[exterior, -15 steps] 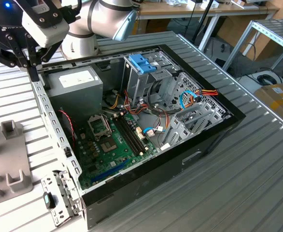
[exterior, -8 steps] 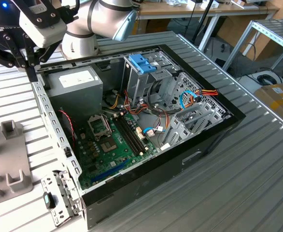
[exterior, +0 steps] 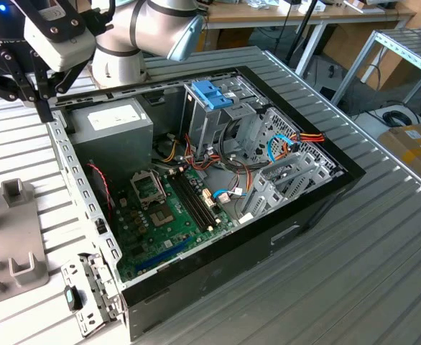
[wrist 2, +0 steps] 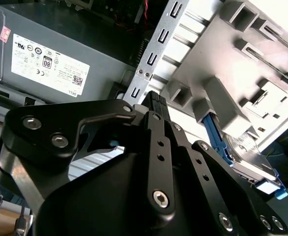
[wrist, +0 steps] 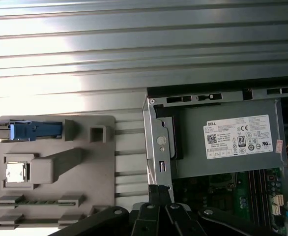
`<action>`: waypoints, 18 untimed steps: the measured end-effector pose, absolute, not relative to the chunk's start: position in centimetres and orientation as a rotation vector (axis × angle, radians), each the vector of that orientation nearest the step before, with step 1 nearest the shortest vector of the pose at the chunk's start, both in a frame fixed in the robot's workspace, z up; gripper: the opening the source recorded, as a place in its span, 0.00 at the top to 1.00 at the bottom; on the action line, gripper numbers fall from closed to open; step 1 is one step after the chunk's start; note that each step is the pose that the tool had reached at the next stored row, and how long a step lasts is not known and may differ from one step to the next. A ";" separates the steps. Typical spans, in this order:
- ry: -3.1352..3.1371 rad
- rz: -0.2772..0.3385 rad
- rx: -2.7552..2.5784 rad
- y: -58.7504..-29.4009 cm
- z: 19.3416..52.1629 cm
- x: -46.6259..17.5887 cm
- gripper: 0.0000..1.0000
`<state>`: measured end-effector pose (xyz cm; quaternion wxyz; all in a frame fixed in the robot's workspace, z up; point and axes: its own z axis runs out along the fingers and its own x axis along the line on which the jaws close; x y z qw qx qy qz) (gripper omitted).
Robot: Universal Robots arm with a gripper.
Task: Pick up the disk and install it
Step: 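Reach for the disk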
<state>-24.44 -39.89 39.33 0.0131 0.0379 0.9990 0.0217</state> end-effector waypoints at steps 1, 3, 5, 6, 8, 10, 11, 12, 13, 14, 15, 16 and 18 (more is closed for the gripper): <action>3.112 0.068 0.118 -39.9 39.3 -24.5 0.90; 3.113 0.068 0.118 -39.9 39.3 -24.6 0.90; 3.112 0.068 0.118 -39.9 39.3 -24.7 0.90; 3.112 0.068 0.118 -39.9 39.3 -24.7 0.90; 3.112 0.068 0.118 -39.9 39.3 -24.8 0.90; 3.112 0.068 0.118 -39.9 39.3 -24.9 0.90; 3.112 0.068 0.118 -39.9 39.3 -25.0 0.90; 3.113 0.068 0.118 -39.9 39.3 -25.0 0.90; 3.112 0.068 0.118 -39.9 39.3 -25.0 0.90; 3.112 0.068 0.118 -39.9 39.3 -25.1 0.90; 3.112 0.068 0.118 -39.9 39.3 -25.2 0.90; 3.112 0.068 0.118 -39.9 39.3 -25.3 0.90; 3.112 0.068 0.118 -39.9 39.3 -25.4 0.90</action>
